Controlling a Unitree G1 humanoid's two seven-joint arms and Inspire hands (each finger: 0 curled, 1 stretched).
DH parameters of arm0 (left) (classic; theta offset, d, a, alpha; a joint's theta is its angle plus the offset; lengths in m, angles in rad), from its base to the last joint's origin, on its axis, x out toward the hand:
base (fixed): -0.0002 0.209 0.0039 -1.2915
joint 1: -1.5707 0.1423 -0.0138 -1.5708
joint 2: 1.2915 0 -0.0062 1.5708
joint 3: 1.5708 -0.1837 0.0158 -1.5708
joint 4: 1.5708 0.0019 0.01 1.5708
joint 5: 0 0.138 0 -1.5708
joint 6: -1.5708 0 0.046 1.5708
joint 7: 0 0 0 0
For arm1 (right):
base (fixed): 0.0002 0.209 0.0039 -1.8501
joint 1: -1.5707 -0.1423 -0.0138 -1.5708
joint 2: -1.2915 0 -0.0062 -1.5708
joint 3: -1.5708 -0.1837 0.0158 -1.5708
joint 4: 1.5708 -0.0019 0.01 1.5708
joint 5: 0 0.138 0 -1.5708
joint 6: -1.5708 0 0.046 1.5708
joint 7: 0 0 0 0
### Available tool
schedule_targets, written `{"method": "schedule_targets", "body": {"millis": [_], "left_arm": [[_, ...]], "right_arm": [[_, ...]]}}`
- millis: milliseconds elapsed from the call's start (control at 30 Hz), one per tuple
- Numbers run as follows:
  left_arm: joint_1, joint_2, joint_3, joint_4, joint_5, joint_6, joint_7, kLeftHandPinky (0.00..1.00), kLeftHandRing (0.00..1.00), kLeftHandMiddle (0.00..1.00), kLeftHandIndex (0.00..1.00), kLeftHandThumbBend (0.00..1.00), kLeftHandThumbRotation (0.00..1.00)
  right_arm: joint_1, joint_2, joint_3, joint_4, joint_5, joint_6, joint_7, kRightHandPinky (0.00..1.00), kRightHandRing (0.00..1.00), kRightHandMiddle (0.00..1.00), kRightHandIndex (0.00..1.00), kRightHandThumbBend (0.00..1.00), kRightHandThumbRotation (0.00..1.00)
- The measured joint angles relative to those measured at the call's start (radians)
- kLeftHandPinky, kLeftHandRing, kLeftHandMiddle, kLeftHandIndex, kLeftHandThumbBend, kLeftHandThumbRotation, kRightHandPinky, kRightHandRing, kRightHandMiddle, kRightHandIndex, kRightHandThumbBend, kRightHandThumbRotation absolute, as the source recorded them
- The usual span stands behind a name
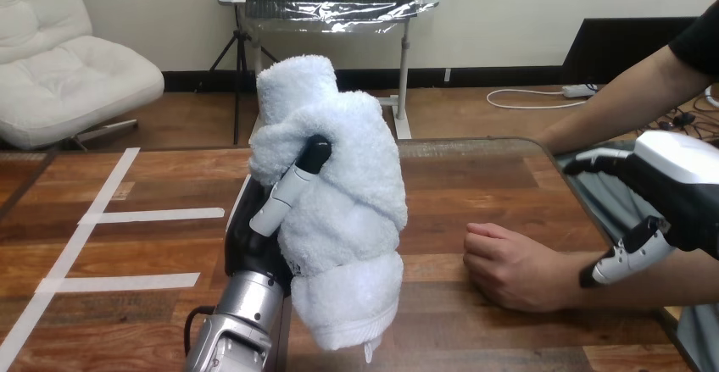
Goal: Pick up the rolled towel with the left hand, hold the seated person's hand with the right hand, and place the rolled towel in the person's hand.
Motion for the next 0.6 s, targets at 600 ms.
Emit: {"method": "schedule_targets", "body": {"millis": [600], "left_arm": [[0.005,0.0,-0.002,-0.001,-0.001,-0.004,0.004,0.28,0.35,0.41,0.48,0.75,0.0]], "right_arm": [[-0.103,-0.064,0.113,0.165,-0.047,-0.022,0.091,0.89,0.95,0.94,0.9,0.85,0.0]]}}
